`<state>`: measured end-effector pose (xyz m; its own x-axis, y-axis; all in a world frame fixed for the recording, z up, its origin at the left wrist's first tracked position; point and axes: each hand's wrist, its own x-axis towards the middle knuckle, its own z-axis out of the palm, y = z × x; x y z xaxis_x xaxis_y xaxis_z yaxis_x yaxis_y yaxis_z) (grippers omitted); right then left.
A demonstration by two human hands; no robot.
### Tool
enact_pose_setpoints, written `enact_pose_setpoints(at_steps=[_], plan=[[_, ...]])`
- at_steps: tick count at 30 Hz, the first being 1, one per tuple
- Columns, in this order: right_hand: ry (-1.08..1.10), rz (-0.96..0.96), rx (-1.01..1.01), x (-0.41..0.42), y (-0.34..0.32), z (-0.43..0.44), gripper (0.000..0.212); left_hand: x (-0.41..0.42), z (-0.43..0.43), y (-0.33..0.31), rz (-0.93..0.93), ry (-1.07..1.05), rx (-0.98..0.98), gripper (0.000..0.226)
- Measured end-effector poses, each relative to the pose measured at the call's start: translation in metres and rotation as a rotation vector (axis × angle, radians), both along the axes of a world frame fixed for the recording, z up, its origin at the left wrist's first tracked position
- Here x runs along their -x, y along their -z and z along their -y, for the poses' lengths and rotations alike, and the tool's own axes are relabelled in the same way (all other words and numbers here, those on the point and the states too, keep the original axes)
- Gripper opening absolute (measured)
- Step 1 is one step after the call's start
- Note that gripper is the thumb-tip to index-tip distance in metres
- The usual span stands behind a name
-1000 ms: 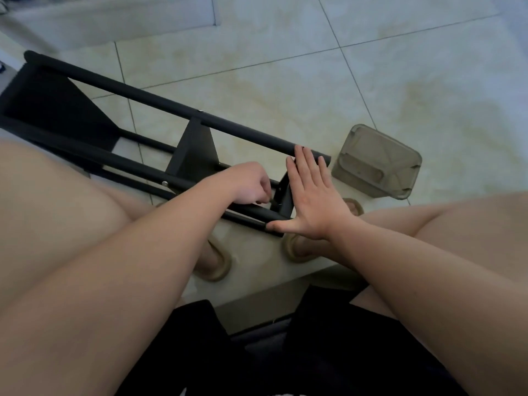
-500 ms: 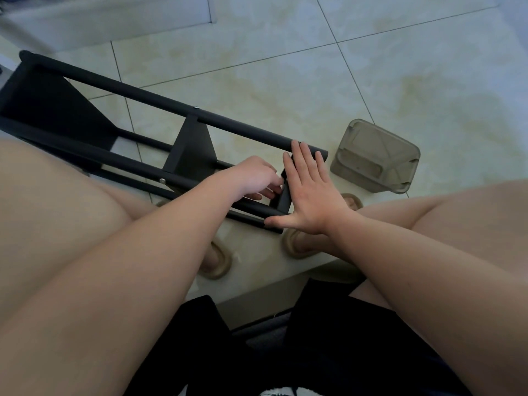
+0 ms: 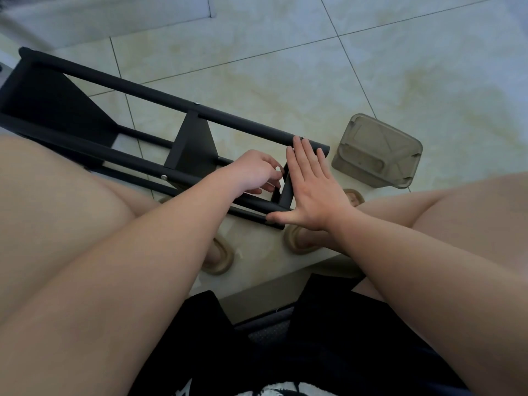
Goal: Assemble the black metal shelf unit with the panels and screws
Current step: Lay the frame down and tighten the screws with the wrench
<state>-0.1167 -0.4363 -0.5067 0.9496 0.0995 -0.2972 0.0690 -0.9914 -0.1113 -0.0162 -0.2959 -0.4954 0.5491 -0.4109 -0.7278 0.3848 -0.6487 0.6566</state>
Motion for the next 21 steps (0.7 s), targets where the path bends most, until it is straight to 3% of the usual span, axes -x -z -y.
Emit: enact_pose_setpoints(at_steps=[21], plan=[[0.000, 0.004, -0.015, 0.0003, -0.0010, -0.0010, 0.139, 0.0009, -0.0005, 0.0029, 0.030, 0.041, -0.032, 0.011]])
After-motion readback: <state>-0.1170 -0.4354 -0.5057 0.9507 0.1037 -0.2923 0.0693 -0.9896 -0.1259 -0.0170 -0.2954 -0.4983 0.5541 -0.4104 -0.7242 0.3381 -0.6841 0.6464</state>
